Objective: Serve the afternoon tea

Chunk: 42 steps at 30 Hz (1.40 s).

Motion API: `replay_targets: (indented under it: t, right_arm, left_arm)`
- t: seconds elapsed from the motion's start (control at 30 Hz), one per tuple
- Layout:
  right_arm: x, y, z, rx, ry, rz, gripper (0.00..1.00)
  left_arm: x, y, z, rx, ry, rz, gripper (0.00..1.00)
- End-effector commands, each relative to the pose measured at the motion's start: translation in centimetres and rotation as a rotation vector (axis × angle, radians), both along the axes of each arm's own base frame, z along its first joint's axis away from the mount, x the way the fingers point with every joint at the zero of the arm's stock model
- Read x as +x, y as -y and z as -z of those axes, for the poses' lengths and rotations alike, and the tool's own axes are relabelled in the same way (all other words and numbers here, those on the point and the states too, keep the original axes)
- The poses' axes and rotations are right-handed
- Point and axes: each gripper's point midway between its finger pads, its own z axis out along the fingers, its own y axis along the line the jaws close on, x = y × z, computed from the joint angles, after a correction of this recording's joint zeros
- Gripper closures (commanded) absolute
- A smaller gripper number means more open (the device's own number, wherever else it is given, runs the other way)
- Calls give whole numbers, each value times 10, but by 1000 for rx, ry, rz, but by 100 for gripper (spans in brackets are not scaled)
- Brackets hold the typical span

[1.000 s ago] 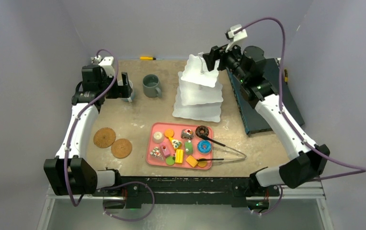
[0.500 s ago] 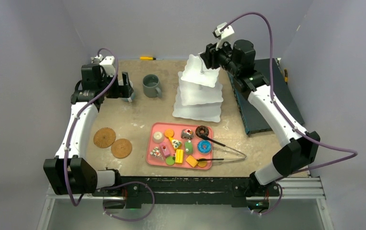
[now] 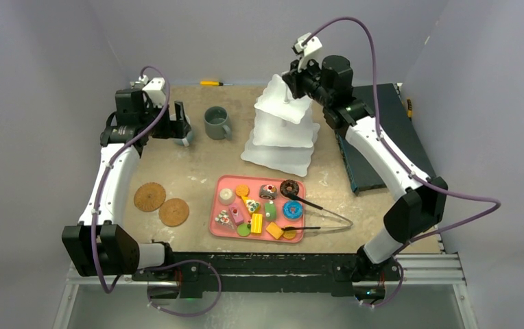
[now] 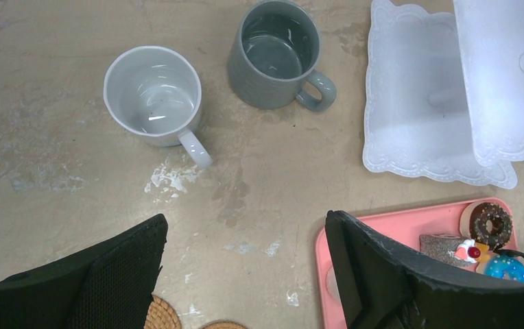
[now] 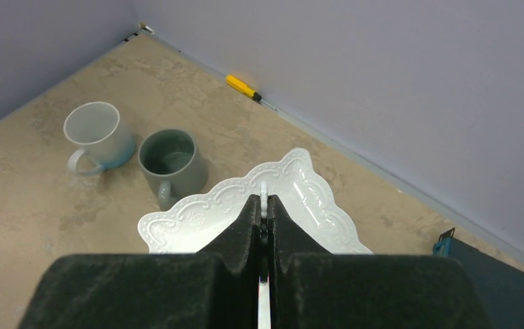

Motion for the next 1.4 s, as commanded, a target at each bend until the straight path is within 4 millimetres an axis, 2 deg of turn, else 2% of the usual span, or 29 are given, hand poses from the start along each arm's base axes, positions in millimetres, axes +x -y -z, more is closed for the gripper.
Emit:
replay_targets:
  t: [0.0,0.17,0.43,0.63,0.83,0.9,1.0,1.1,1.17,1.23,1.37]
  right_arm:
    - [9,0,-65,71,183,23,100]
    - [16,-6,-85,95,259,11,100]
    - [32,-27,-96,58,316,-79,100]
    - [39,-35,-90,4,338,-122,100]
    - [44,-36,-64,-44,289,-118,99]
    - [42,-33,-59,-44,286,-104,74]
    - [36,-28,-61,-24,290,-76,42]
    - [23,-18,-68,1,287,-42,17]
    - [8,-10,-73,10,277,-20,9]
    - [-13,1,-72,11,265,-8,5]
    - [-61,18,-48,-5,172,-36,8]
  left_arm:
    - [5,-1,-19,14,53,18,16]
    - [4,-5,-13,40,45,13,16]
    - [3,-6,-8,49,38,13,16]
    - [4,-6,-1,46,22,16,17]
    - [-1,-3,10,53,2,48,18]
    - [-4,-1,15,52,-9,62,17]
    - [-10,2,22,53,-31,98,16]
    - [-17,6,26,61,-51,143,16]
    - [-24,9,27,69,-56,183,16]
    - [-32,12,28,77,-59,215,16]
    - [-44,15,35,100,-81,264,16]
